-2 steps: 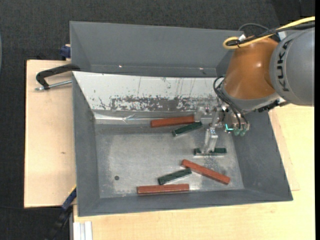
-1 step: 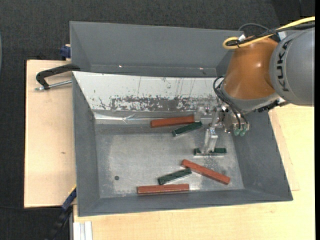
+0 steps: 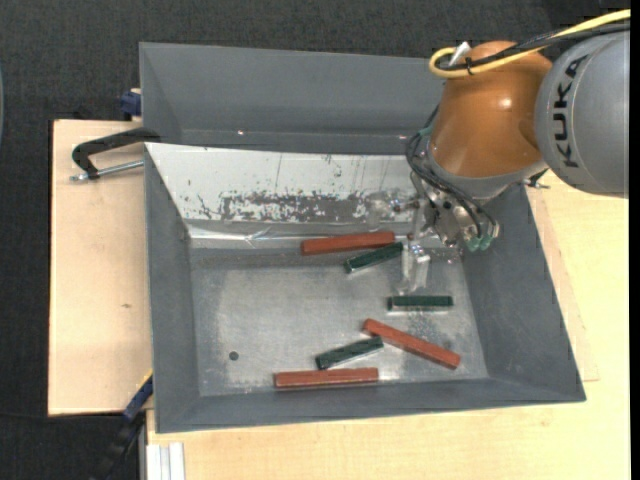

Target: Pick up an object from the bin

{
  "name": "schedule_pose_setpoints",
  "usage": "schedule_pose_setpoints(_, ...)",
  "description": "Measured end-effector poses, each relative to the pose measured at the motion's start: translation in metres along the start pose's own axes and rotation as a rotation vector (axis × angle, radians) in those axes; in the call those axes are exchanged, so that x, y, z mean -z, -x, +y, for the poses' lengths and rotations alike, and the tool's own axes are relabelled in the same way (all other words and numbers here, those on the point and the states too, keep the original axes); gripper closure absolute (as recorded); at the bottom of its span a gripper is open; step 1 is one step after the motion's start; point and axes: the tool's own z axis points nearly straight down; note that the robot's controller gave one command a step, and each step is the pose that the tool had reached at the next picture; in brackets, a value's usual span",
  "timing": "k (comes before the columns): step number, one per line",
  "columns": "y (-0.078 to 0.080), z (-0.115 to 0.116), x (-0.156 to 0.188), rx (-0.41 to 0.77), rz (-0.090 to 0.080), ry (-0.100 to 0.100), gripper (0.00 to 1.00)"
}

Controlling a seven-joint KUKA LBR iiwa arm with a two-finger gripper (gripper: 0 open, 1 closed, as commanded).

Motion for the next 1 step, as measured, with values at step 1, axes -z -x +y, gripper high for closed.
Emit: schedule_pose_setpoints(1, -0.0134, 0.014, -0.038, 0.044, -0.007, -0.001, 0.0)
